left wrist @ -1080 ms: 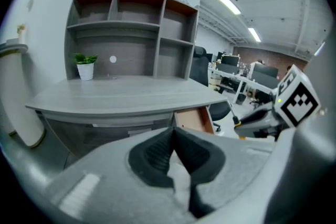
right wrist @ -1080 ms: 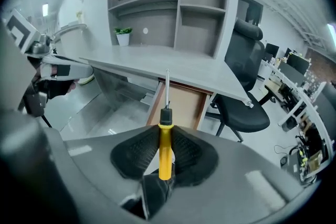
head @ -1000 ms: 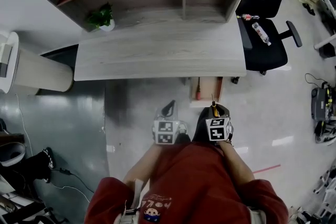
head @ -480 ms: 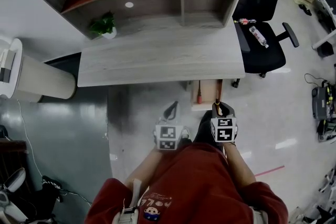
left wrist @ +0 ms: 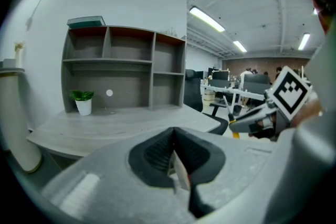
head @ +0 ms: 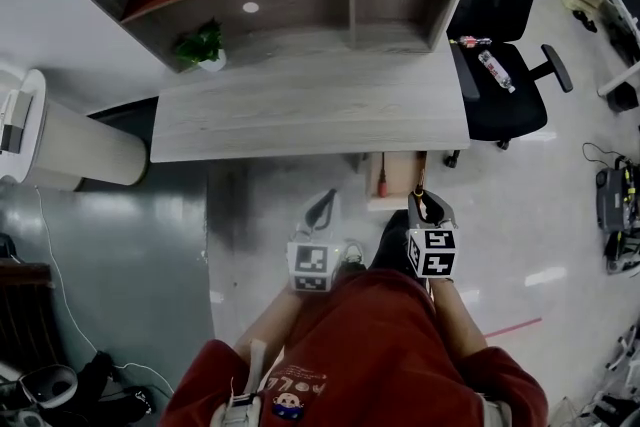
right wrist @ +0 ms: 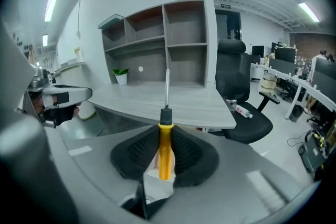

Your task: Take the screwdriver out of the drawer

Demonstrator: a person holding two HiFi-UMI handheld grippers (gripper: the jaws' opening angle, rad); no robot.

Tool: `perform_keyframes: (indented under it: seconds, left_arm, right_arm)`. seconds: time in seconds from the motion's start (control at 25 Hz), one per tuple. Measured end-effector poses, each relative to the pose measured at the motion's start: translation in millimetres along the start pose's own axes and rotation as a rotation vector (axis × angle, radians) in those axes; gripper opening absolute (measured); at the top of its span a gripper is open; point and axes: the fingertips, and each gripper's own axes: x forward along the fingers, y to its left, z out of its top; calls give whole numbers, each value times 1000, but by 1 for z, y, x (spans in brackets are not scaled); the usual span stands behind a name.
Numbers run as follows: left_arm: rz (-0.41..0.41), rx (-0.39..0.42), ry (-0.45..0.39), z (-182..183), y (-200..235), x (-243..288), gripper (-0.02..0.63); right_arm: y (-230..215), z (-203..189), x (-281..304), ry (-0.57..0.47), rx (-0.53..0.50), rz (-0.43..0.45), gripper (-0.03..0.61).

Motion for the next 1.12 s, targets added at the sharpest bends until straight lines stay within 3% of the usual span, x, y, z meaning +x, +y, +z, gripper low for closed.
perform_keyframes:
  seconds: [0.4, 1.12]
  left_arm:
    - [5, 43, -5, 1, 3, -3, -3]
    - [20, 8, 27, -9, 10, -2, -3]
  right_arm:
    - [-1, 10, -4, -44, -16, -2, 72]
    - [-6, 13, -2, -51, 7, 2, 72]
